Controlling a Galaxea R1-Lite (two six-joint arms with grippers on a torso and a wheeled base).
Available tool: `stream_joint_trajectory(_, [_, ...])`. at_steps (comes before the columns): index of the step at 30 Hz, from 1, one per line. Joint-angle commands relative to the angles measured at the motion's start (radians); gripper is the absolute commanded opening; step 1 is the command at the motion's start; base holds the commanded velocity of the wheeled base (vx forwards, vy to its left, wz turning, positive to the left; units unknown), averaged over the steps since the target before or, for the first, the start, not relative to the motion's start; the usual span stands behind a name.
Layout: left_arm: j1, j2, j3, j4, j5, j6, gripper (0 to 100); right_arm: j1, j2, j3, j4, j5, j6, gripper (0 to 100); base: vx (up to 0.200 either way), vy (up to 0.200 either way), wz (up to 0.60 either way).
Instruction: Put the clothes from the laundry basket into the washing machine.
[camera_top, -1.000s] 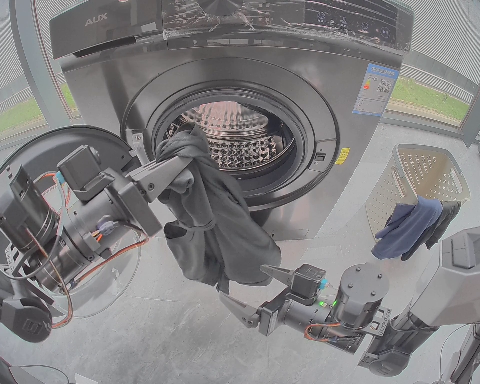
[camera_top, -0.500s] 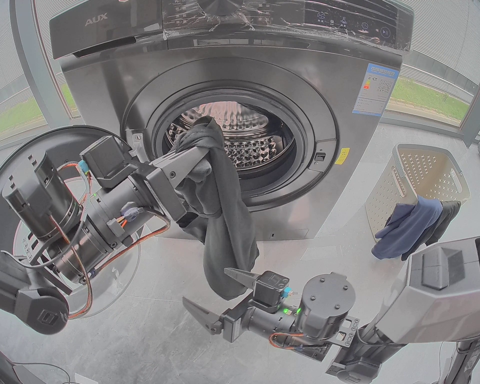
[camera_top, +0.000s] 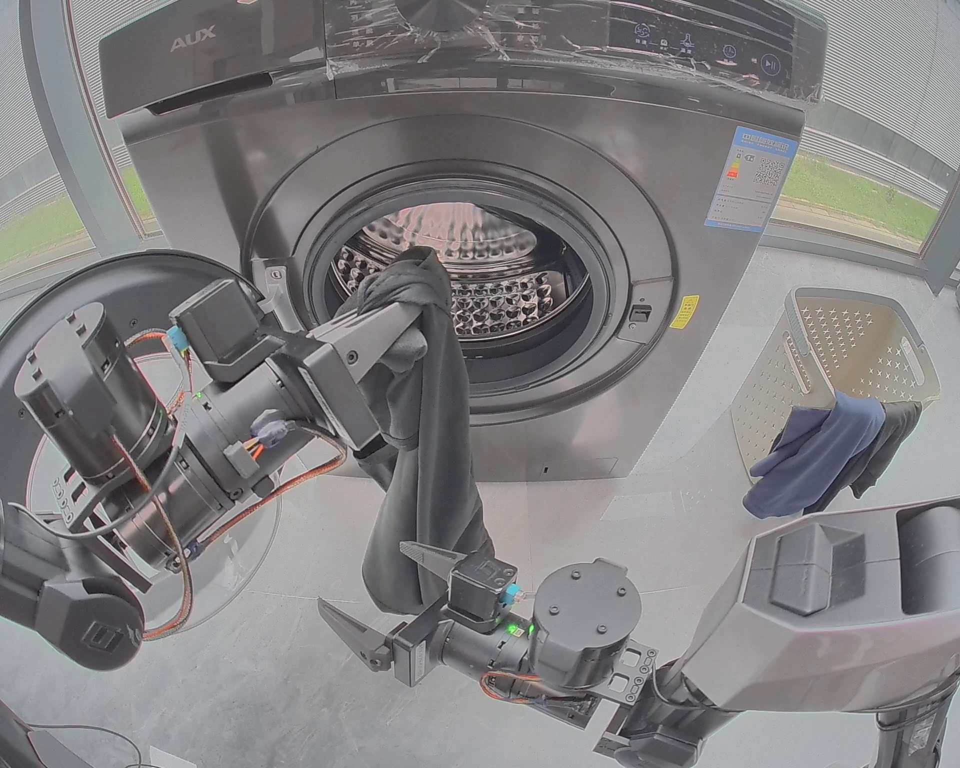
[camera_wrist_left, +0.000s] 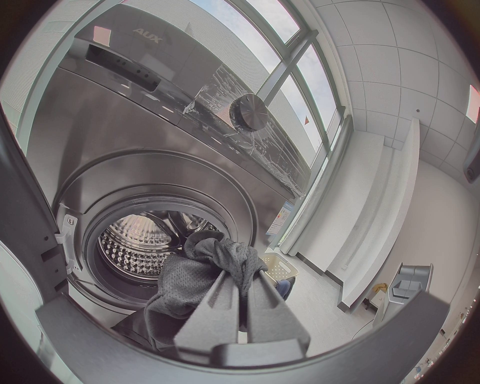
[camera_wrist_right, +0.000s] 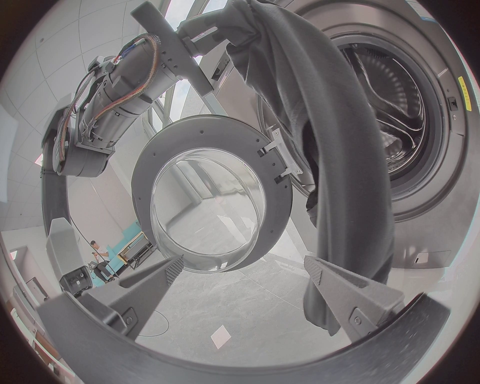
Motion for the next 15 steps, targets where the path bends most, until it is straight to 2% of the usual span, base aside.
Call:
stream_joint_trajectory(1, [0.002,0.002,0.0,0.001,0.014,0.001,0,0.003,0.026,-0.027,0.0,0.001,0.001,100,0.0,0.0,0.0])
stream_joint_trajectory(8, [-0.002,-0.001,0.003,0.005,0.023,0.001,0,-0.01,0.058,-0.084,0.02,0.003,0.004,100,0.0,0.0,0.0])
stream_joint_trajectory(13, [-0.002,-0.033,0.008,0.065,0.023,-0.001,0,-0.083,0.16,-0.243,0.111,0.024,0.007,100,0.0,0.0,0.0])
stream_joint_trajectory(15, [-0.002,-0.041,0.008,0.07,0.023,-0.001,0,-0.09,0.175,-0.268,0.118,0.026,0.006,100,0.0,0.0,0.0])
